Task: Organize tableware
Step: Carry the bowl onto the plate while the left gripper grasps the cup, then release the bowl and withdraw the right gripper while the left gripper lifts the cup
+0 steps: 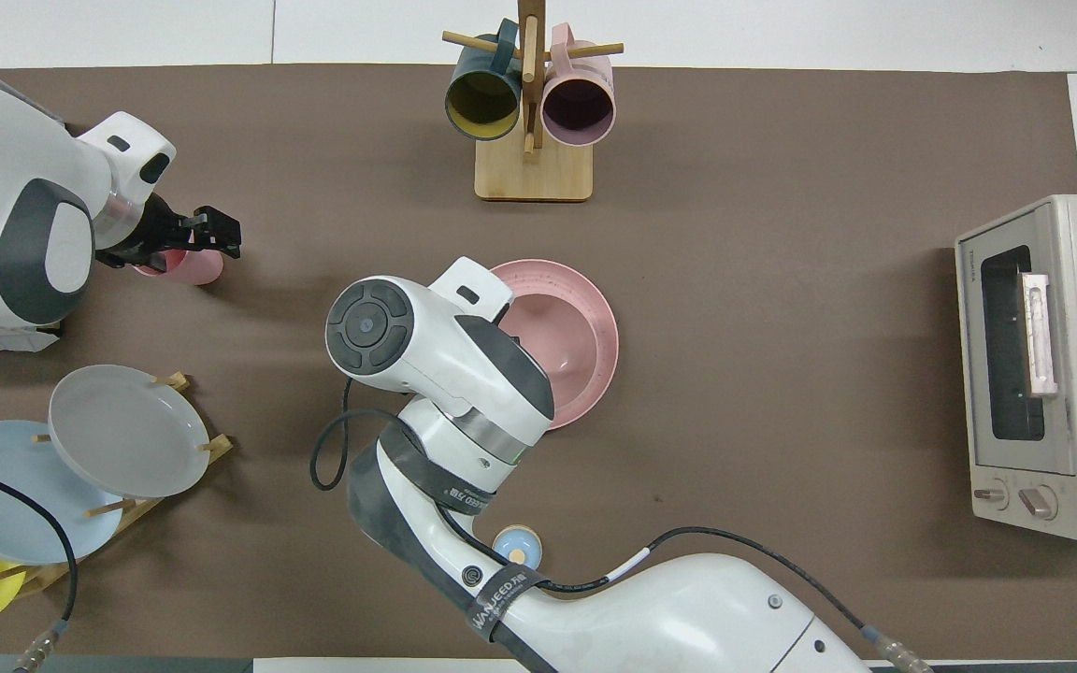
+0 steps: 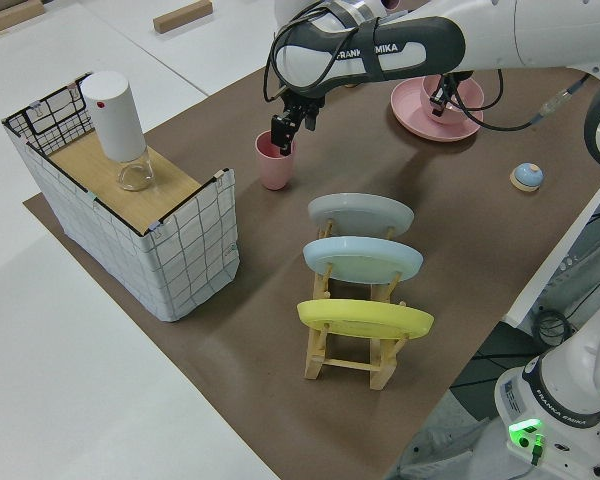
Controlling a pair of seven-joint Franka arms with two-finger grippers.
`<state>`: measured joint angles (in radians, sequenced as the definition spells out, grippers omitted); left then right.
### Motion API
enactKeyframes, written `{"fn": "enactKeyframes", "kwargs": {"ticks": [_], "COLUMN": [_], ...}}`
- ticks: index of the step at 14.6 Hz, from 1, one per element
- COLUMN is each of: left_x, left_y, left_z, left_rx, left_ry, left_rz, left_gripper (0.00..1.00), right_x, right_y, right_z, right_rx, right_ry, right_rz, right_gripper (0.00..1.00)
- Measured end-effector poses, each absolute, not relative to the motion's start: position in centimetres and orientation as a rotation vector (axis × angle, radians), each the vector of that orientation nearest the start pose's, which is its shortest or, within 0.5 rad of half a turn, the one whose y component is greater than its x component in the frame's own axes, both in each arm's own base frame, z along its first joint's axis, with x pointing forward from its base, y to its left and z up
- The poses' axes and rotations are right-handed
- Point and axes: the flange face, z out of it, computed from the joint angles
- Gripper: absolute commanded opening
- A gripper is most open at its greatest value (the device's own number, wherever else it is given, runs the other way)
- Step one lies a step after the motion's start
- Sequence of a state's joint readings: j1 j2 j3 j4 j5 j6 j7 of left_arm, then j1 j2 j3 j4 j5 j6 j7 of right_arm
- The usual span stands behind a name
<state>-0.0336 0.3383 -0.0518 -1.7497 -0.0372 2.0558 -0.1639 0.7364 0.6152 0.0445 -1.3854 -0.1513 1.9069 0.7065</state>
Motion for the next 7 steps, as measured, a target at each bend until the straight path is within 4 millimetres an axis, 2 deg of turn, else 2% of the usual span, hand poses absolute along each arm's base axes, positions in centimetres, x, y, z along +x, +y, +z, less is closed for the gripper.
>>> {"fn": "enactKeyframes", "kwargs": {"ticks": [1,2,6,7], "left_x": [63.94,63.96,64.03,64.16], "left_y": [-5.37,-5.31,-5.07,-4.79], "left_z": [37.55,37.54,37.58,38.01], "left_rx": [-3.182,-3.182,-3.182,-3.174], "left_ry": [-0.160,-0.161,-0.165,-0.163], "left_rz": [0.058,0.056,0.047,0.031], "left_gripper": [0.03,0.00,0.00,0.00], "right_x": [51.59,51.55,51.56,51.55], "right_y": [48.77,48.74,48.69,48.72], "right_z": [34.42,34.56,35.01,35.02], "right_rx": [-3.284,-3.283,-3.279,-3.275], "right_ry": [-0.205,-0.205,-0.203,-0.200], "right_rz": [-0.013,-0.015,-0.023,-0.021], "right_gripper": [0.00,0.00,0.00,0.24]}}
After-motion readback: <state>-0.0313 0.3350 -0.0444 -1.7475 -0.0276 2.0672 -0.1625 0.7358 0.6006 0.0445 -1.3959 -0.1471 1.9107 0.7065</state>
